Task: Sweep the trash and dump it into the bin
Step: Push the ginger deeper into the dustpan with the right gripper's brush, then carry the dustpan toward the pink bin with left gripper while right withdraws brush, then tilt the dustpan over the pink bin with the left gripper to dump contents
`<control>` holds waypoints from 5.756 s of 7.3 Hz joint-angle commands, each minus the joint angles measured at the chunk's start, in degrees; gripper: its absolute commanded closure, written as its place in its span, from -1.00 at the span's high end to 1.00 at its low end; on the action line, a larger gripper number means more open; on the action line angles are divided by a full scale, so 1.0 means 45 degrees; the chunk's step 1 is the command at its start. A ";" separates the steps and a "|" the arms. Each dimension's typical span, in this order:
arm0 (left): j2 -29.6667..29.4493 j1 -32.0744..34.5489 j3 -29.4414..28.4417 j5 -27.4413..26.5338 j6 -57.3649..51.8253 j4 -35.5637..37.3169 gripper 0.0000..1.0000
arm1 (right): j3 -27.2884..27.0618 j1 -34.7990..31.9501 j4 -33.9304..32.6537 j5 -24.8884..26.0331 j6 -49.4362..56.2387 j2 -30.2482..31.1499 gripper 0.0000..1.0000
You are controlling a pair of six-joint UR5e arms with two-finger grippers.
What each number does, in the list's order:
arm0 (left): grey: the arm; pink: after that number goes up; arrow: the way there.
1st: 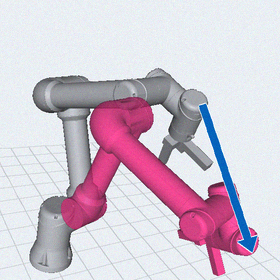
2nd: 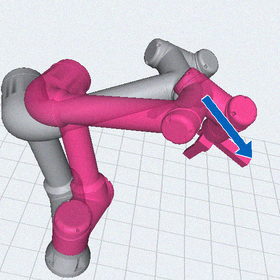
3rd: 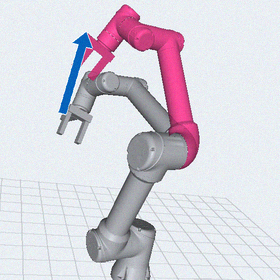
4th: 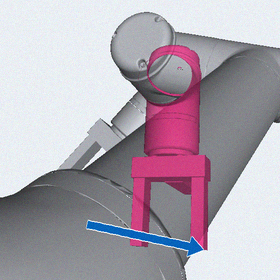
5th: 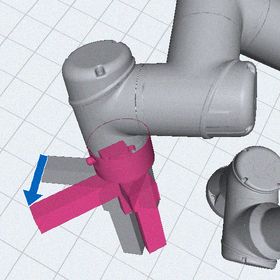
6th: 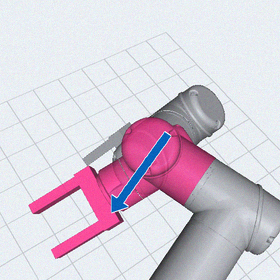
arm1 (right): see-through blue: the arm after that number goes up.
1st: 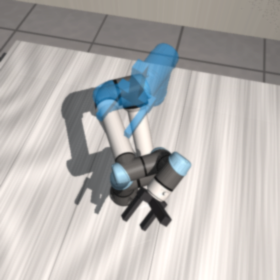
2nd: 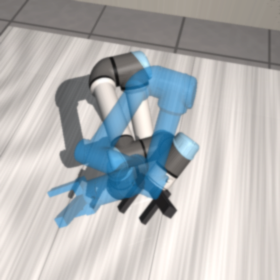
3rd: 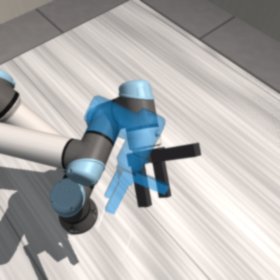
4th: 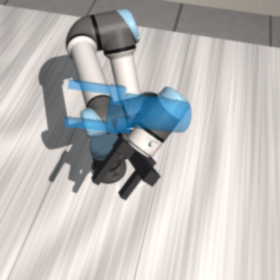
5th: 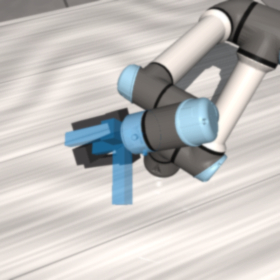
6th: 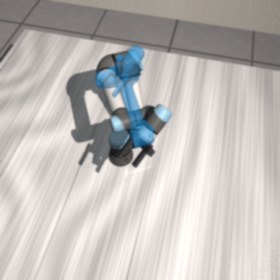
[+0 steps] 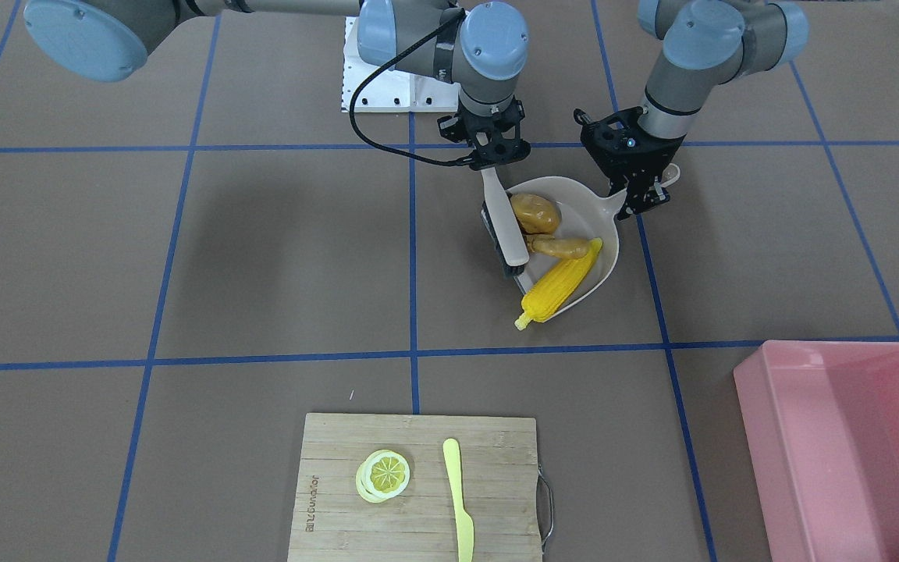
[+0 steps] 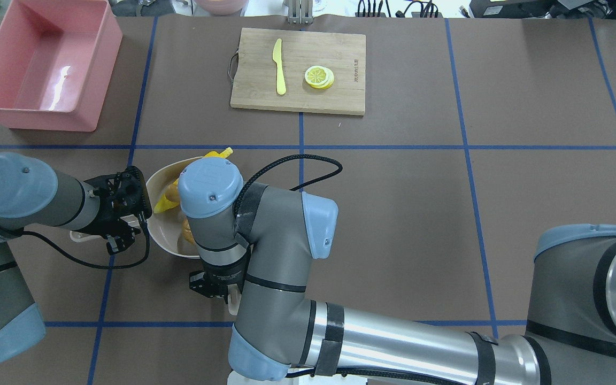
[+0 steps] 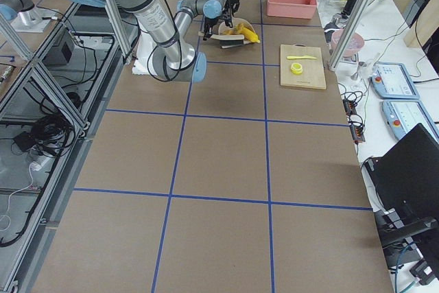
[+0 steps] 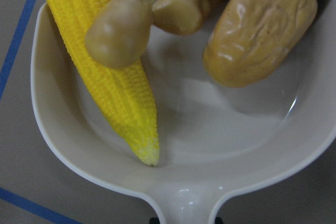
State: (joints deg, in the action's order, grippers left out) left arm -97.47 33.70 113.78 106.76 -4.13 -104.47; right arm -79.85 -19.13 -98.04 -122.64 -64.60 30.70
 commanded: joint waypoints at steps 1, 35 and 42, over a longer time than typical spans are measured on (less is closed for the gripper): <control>0.0020 0.0012 0.0009 -0.0013 0.0000 -0.0298 -1.00 | -0.0106 -0.0590 -0.0108 -0.0615 0.0136 -0.0084 -1.00; 0.0472 0.8937 -0.3151 0.8284 1.6343 -0.5827 -1.00 | -0.5850 -0.8992 0.5770 -0.3977 0.6932 1.8041 -1.00; -0.0799 0.9464 -0.4208 1.0550 1.9565 -0.5807 -1.00 | -0.5556 -0.8679 0.5925 -0.3880 0.7109 1.7983 0.01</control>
State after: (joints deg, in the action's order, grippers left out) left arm -100.08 75.81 95.75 152.33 81.12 -130.61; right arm -105.17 -58.34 -71.88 -140.15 -32.67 111.65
